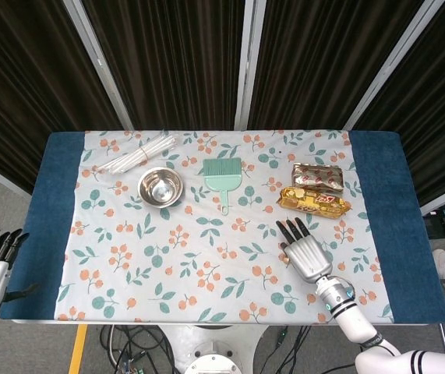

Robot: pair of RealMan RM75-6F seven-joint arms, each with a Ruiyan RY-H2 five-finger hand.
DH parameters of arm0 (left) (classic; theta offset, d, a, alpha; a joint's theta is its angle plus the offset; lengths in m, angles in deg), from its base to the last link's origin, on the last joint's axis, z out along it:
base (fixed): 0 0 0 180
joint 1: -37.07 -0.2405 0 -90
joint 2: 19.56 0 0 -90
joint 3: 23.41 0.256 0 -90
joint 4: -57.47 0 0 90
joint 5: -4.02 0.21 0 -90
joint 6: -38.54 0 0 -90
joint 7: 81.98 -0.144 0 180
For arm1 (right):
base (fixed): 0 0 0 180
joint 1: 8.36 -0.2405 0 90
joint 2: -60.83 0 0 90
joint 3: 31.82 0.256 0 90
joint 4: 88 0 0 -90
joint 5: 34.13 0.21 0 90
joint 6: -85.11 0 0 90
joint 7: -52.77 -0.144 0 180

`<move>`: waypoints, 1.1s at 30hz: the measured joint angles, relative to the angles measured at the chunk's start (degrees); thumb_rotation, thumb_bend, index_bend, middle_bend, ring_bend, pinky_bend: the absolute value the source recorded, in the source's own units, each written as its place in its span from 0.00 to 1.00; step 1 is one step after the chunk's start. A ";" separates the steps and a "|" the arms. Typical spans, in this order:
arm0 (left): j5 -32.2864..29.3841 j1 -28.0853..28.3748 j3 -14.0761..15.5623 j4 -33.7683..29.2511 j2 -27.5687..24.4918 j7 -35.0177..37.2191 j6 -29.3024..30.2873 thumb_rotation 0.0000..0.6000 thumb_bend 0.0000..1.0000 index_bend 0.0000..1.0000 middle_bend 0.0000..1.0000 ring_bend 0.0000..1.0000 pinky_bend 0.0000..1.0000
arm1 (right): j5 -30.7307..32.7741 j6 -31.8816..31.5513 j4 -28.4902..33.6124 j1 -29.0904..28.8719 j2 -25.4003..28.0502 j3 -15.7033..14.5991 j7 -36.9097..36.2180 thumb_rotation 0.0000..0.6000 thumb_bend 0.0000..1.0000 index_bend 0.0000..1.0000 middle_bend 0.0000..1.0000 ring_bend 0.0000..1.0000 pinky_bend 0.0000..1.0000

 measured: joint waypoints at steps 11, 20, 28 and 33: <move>-0.16 -0.02 0.06 0.02 -0.19 0.46 -0.28 1.00 0.04 0.09 0.04 0.00 0.15 | -0.78 -0.23 -0.21 -0.21 -0.21 0.23 -0.44 1.00 0.37 0.52 0.00 0.00 0.00; -0.15 0.09 0.23 -0.14 -0.37 0.53 -0.75 1.00 0.04 0.09 0.04 0.00 0.15 | -0.67 -0.16 0.12 -0.07 -0.10 -0.13 -0.10 1.00 0.37 0.52 0.00 0.00 0.00; -0.10 0.08 0.27 -0.16 -0.36 0.57 -0.74 1.00 0.04 0.09 0.04 0.00 0.15 | -0.85 -0.16 0.11 -0.13 -0.10 -0.10 -0.12 1.00 0.37 0.52 0.00 0.00 0.00; -0.12 0.09 0.24 -0.14 -0.42 0.71 -0.74 1.00 0.04 0.09 0.04 0.00 0.15 | -0.85 -0.08 -0.09 -0.17 -0.25 -0.08 -0.24 1.00 0.37 0.51 0.00 0.00 0.00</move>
